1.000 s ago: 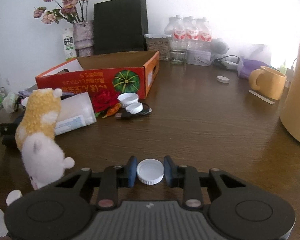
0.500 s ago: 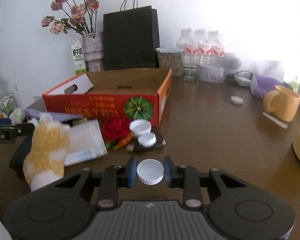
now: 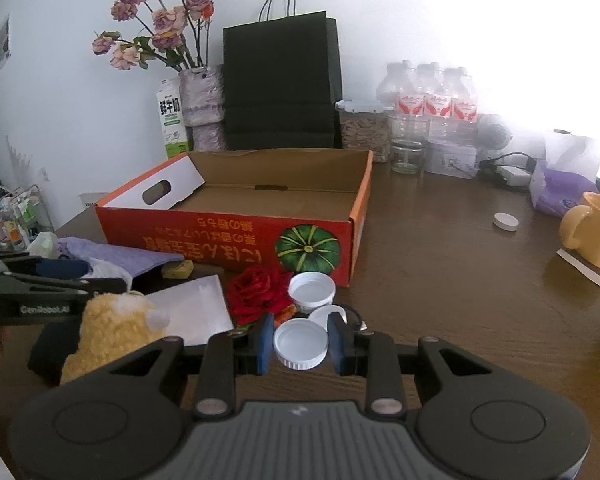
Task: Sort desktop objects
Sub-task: 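Grasp the white tissue by the black case with the left gripper while right holds the cap, then carry the tissue and cap into the cardboard box and open both grippers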
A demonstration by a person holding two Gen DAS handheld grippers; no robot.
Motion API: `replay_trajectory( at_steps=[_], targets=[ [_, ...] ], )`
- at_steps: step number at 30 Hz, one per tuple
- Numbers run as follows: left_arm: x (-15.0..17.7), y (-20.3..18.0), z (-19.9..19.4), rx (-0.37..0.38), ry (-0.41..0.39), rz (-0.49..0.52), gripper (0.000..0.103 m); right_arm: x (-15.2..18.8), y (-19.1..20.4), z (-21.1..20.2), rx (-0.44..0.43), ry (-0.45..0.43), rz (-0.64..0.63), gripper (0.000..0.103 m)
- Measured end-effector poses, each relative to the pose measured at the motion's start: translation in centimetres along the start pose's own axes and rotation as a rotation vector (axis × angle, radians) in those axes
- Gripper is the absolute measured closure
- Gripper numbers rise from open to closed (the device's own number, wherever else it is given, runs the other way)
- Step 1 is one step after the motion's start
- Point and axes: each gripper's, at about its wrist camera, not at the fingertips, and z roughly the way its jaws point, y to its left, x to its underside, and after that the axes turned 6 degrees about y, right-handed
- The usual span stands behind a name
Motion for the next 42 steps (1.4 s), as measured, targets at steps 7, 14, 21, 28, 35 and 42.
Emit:
replay_trajectory(
  at_steps=[7,14,21,28,35,42],
  targets=[
    [0.0,0.5,-0.2,0.063,0.022,-0.029,0.088,-0.4,0.8,0.1,-0.010,0.000,0.001,0.076],
    [0.3,1.0,-1.4,0.090,-0.003,-0.034,0.094,-0.3,1.7,-0.6,-0.012,-0.014,0.000,0.076],
    [0.0,1.6,-4.0,0.111,-0.070,-0.039,0.094,-0.6,2.6,-1.8,-0.010,-0.049,-0.009,0.076],
    [-2.2,2.5,-6.1,0.124,-0.153,-0.037,0.094,-2.3,3.8,-2.7,-0.012,-0.111,-0.037,0.076],
    [-7.2,3.3,-6.3,0.134,-0.227,-0.029,0.094,-7.1,4.6,-2.2,-0.025,-0.188,-0.061,0.076],
    [-14.1,4.7,-2.4,0.135,-0.182,-0.059,0.094,-13.9,4.7,1.5,-0.019,-0.201,-0.089,0.076]
  ],
)
